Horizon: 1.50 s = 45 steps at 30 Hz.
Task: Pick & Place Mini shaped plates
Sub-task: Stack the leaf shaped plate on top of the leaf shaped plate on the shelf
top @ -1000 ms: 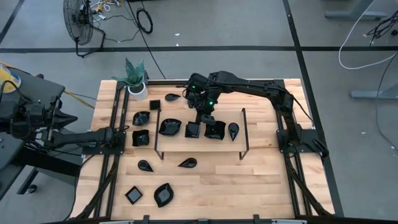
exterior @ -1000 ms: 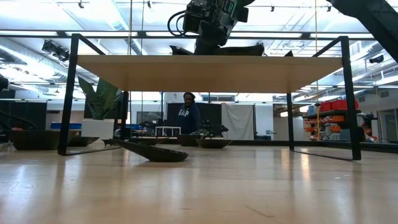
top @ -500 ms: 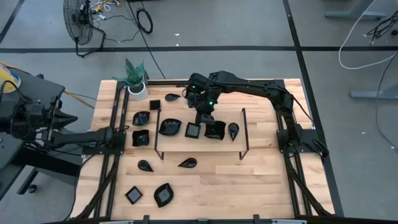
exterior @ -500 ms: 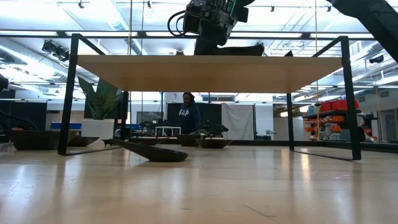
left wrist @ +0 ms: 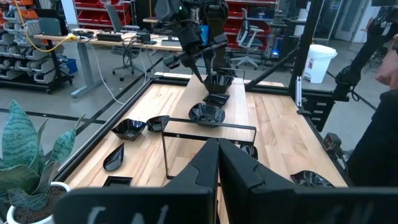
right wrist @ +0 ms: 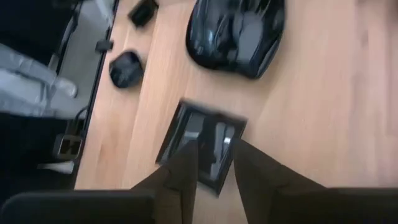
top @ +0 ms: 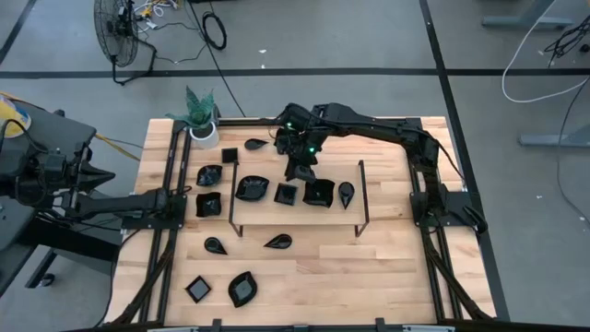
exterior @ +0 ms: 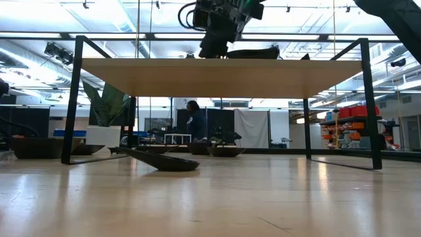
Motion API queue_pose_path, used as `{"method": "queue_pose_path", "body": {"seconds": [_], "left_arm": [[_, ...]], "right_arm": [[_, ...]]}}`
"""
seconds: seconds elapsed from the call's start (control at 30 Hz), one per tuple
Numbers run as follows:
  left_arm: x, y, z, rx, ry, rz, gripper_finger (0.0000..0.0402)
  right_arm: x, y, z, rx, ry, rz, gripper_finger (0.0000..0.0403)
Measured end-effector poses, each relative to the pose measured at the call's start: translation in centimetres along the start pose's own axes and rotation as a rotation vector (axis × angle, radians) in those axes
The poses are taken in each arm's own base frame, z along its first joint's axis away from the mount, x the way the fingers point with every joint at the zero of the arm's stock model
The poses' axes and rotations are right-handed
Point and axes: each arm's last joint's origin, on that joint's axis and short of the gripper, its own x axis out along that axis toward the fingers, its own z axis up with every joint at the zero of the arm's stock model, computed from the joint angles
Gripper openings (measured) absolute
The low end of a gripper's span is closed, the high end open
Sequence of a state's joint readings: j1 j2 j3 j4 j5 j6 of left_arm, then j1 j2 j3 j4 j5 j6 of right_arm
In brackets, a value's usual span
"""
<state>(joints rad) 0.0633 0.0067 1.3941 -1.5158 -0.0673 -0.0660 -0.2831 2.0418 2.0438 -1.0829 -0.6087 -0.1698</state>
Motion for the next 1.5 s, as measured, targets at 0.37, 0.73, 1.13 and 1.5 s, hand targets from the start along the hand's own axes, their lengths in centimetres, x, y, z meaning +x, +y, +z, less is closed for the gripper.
{"method": "queue_pose_path", "body": {"seconds": [0.37, 0.73, 1.13, 1.5], "left_arm": [[0.0, 0.0, 0.0, 0.0, 0.0, 0.0, 0.0018], [0.0, 0.0, 0.0, -0.001, 0.0, 0.0, 0.0018], [0.0, 0.0, 0.0, 0.0, 0.0, 0.0, 0.0018], [0.0, 0.0, 0.0, 0.0, 0.0, 0.0, 0.0018]], "right_arm": [[-3.6, -1.1, 0.2, 0.064, -0.091, -0.14, 0.0107], [-6.8, -4.1, -0.5, 0.205, -0.154, -0.315, 0.0107], [-7.0, -6.9, -1.6, 0.472, -0.195, -0.485, 0.017], [-4.7, -8.6, -3.4, 0.68, -0.201, -0.645, 0.0234]]}}
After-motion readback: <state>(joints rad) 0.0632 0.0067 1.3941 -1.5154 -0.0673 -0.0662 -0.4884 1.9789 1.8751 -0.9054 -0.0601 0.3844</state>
